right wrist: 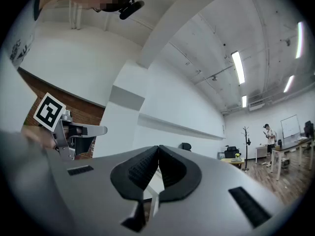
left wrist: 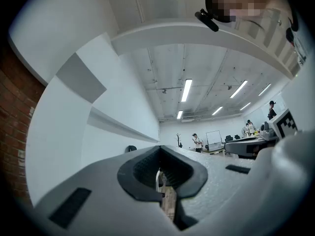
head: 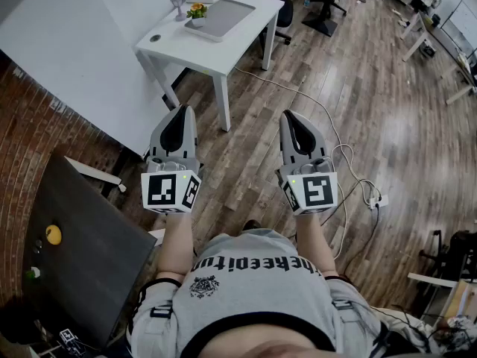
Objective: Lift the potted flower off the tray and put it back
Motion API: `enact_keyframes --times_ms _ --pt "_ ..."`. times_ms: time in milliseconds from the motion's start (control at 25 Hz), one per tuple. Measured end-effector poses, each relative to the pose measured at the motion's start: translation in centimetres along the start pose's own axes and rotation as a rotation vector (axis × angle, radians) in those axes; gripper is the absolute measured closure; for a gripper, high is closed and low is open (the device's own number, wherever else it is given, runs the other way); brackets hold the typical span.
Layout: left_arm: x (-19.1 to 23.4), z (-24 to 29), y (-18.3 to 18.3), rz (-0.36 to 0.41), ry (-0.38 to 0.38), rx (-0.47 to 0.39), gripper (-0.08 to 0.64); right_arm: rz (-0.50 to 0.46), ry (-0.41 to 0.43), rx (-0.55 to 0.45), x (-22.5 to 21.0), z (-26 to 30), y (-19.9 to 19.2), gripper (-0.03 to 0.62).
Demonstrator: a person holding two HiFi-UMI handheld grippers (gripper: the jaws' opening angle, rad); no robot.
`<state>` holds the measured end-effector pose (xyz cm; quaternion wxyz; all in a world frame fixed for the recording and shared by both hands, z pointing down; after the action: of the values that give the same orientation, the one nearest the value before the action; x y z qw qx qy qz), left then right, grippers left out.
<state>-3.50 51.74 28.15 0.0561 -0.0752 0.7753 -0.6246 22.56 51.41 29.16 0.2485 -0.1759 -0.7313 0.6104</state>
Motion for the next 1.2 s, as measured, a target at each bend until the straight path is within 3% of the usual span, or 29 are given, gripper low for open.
enact_keyframes --times_ms 600,760,920,1200 --pt "-1.2 -0.8 0.0 -0.01 0.018 0.0 0.557 -0.008 0.02 -0.031 -0.7 -0.6 0.2 0.592" --pt "-1.9 -1.2 -0.5 -0.017 0.014 -0.006 0.557 -0.067 0.082 -0.047 -0.6 -0.8 0.1 0.592" --pt "-1.7 -0.7 -0.8 -0.026 0.013 -0.007 0.557 -0.009 0.144 -0.051 -0.7 -0.3 -0.3 0.592" --pt "0.0 2.5 -1.9 -0.038 0.04 -0.023 0.557 0.015 0.078 -0.059 -2.8 3.0 -1.7 0.592"
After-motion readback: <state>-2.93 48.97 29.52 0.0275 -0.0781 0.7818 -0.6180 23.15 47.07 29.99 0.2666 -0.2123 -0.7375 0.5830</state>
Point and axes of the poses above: the fingertips, and each gripper's own axes: z forward along the fingers, x to its left, y out of its top, the point moved 9 cm from there along -z, backward along the fingers, and after that the axes turned 8 degrees about y, right-handed, at the moved point
